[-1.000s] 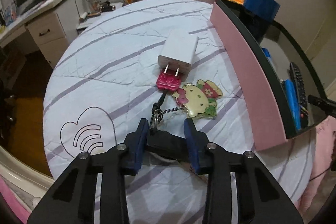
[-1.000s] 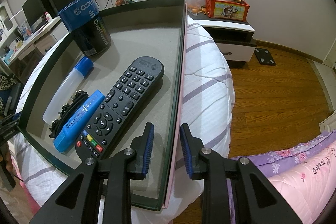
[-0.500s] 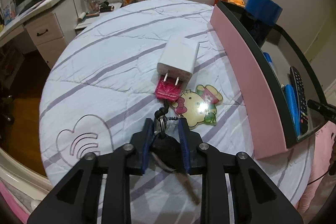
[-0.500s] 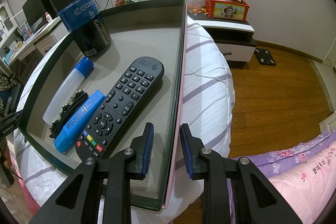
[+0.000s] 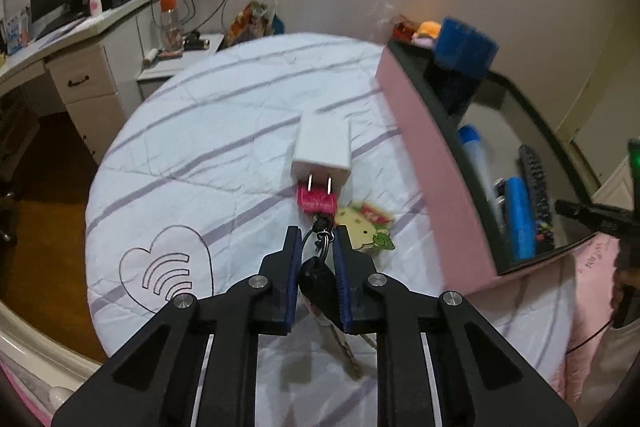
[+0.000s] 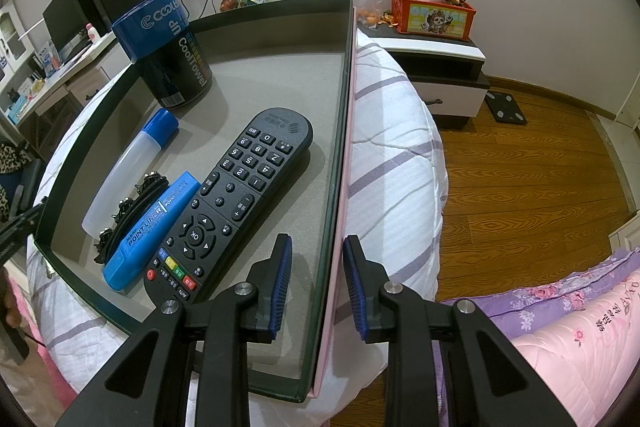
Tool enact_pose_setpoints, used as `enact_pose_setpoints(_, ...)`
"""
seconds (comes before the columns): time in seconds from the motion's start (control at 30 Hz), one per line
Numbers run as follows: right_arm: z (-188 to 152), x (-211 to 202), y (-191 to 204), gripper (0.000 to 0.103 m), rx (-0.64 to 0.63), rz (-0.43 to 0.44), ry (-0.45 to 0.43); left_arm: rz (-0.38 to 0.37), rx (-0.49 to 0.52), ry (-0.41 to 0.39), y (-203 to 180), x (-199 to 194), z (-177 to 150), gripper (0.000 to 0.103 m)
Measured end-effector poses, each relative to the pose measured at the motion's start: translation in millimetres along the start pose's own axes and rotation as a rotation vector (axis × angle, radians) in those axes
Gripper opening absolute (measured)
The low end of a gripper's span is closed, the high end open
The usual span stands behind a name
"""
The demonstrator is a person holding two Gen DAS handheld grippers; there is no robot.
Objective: Organize rigid objects
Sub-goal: 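Close the left gripper on the keys and lift them, then carry the keys into the tray with the left gripper and release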
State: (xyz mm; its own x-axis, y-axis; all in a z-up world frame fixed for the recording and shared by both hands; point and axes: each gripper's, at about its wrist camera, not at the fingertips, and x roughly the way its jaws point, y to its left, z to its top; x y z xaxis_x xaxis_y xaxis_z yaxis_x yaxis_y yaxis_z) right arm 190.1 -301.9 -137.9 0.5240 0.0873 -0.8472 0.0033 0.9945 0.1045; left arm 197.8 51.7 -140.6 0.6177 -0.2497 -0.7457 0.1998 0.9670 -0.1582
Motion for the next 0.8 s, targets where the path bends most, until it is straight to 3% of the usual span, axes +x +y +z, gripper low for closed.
enact_pose_setpoints(0.4, 0, 1, -1, 0.028, 0.005, 0.009, 0.003, -0.026, 0.017, -0.137, -13, -47, 25, 0.012)
enact_pose_setpoints(0.8, 0, 3, -1, 0.028, 0.006, 0.015, 0.003, -0.065, 0.067, -0.193, -38, -69, 47, 0.012)
